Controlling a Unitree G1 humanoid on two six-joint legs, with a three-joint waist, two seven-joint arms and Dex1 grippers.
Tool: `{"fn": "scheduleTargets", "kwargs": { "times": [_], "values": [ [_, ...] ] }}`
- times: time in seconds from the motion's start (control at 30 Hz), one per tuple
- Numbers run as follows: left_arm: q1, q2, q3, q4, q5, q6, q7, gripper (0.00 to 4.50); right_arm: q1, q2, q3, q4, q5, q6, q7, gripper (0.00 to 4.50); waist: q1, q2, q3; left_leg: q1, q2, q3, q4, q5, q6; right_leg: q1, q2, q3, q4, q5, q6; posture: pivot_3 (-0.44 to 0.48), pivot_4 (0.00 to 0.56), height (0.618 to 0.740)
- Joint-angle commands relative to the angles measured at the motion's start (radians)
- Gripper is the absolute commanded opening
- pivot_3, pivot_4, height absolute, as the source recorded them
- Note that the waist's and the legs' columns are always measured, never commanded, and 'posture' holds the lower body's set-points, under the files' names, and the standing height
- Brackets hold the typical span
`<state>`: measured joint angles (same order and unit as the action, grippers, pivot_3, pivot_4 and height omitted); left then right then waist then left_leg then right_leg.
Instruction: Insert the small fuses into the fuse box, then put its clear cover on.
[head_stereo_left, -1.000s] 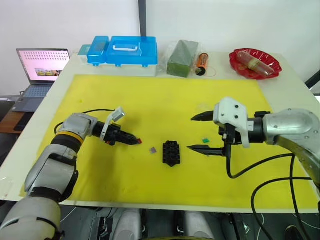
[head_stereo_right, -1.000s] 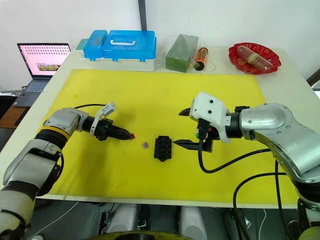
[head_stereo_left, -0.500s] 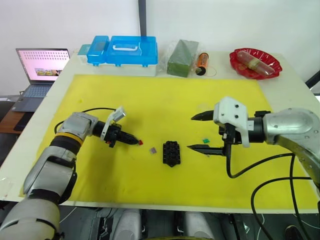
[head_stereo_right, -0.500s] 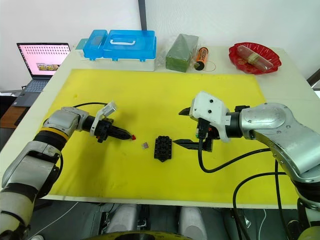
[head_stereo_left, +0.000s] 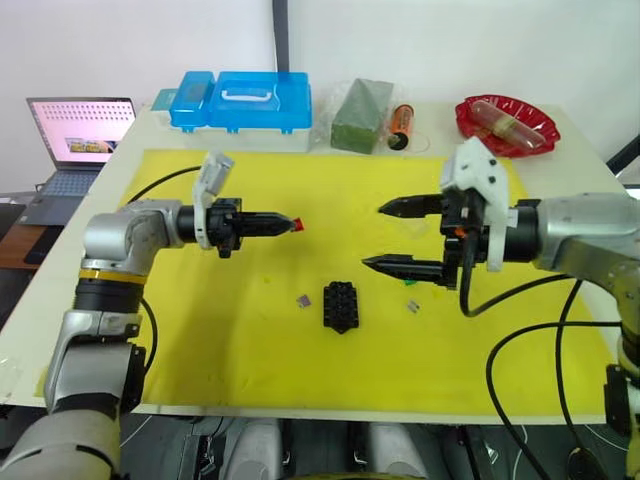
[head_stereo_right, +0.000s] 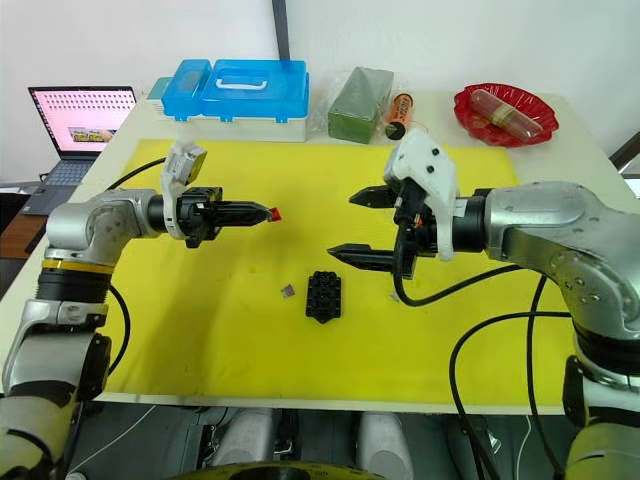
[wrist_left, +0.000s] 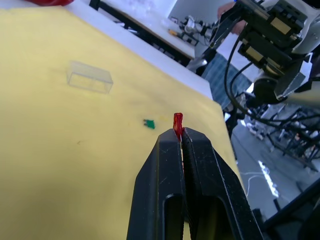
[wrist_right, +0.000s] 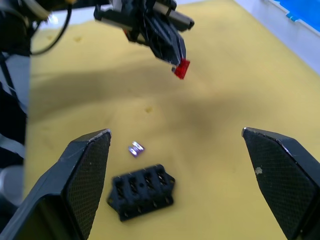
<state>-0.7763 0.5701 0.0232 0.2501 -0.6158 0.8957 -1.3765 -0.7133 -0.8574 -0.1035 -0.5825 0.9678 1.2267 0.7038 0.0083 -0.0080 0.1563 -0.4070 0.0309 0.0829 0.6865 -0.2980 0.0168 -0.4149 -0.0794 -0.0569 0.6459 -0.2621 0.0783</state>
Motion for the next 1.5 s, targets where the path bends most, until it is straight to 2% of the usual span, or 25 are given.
{"fn": "scheduleTargets", "kwargs": {
  "times": [0.03, 0.2, 0.3, 0.43, 0.57, 0.9, 0.97, 1.07, 1.5],
  "values": [
    [-0.004, -0.017, 0.068, -0.109, -0.085, 0.047, 0.066, 0.01, -0.065, 0.051, -0.061, 0.032, 0.116, 0.077, -0.086, 4.5, 0.001, 0.0, 0.0, 0.0, 0.0, 0.0, 0.0, 0.0, 0.0, 0.0, 0.0, 0.0, 0.0, 0.0, 0.0, 0.0, 0.15, 0.74],
    [0.005, -0.108, 0.162, -0.222, -0.223, 0.108, 0.205, 0.01, -0.125, 0.166, -0.137, 0.168, 0.384, 0.159, -0.315, 4.5, 0.004, 0.0, 0.0, 0.0, 0.0, 0.0, 0.0, 0.0, 0.0, 0.001, -0.001, 0.0, 0.0, 0.0, 0.0, 0.0, 0.15, 0.74],
    [0.006, -0.154, 0.206, -0.268, -0.301, 0.142, 0.287, 0.0, -0.119, 0.184, -0.146, 0.205, 0.502, 0.128, -0.446, 3.86, 0.001, 0.0, 0.0, 0.0, -0.001, 0.0, 0.0, 0.0, 0.0, 0.001, -0.001, 0.0, 0.0, 0.0, 0.0, 0.0, 0.15, 0.74],
    [0.01, -0.195, 0.235, -0.314, -0.391, 0.178, 0.375, 0.0, -0.115, 0.17, -0.128, 0.254, 0.675, 0.055, -0.59, 2.48, -0.003, 0.0, 0.0, 0.0, 0.0, 0.0, -0.001, 0.0, -0.001, 0.001, -0.001, 0.0, 0.0, 0.0, 0.0, 0.0, 0.15, 0.74],
    [0.022, -0.204, 0.229, -0.343, -0.442, 0.19, 0.421, 0.0, -0.117, 0.132, -0.098, 0.289, 0.813, -0.012, -0.683, 2.48, -0.003, 0.0, 0.0, 0.0, -0.001, 0.0, -0.001, 0.0, -0.001, 0.001, 0.0, 0.0, 0.0, 0.0, 0.0, 0.0, 0.15, 0.74],
    [0.032, -0.193, 0.202, -0.358, -0.49, 0.179, 0.451, 0.0, -0.113, 0.052, -0.016, 0.278, 0.96, -0.113, -0.729, 2.48, 0.0, 0.0, 0.0, 0.0, -0.001, 0.0, -0.001, 0.0, -0.001, 0.001, 0.002, 0.0, -0.001, 0.0, 0.0, 0.0, 0.15, 0.74],
    [0.032, -0.192, 0.198, -0.363, -0.496, 0.177, 0.454, 0.0, -0.114, 0.045, -0.005, 0.274, 0.967, -0.125, -0.73, 2.11, 0.0, 0.0, 0.0, 0.0, -0.001, 0.0, -0.001, 0.0, 0.0, 0.001, 0.002, 0.0, -0.002, 0.0, 0.0, 0.0, 0.15, 0.74],
    [0.029, -0.193, 0.195, -0.364, -0.501, 0.176, 0.458, 0.0, -0.117, 0.035, 0.014, 0.272, 0.964, -0.136, -0.726, 1.26, 0.0, 0.0, 0.0, 0.0, -0.001, 0.0, -0.001, 0.0, 0.0, 0.001, 0.002, 0.0, -0.002, 0.0, 0.0, 0.0, 0.15, 0.74],
    [0.031, -0.19, 0.194, -0.363, -0.517, 0.167, 0.469, 0.0, -0.119, 0.006, 0.034, 0.267, 0.956, -0.153, -0.704, 1.26, 0.002, 0.0, 0.0, 0.0, 0.0, 0.0, -0.001, 0.0, 0.0, 0.001, 0.002, 0.0, -0.003, 0.0, 0.0, 0.0, 0.15, 0.74]
  ]
}}
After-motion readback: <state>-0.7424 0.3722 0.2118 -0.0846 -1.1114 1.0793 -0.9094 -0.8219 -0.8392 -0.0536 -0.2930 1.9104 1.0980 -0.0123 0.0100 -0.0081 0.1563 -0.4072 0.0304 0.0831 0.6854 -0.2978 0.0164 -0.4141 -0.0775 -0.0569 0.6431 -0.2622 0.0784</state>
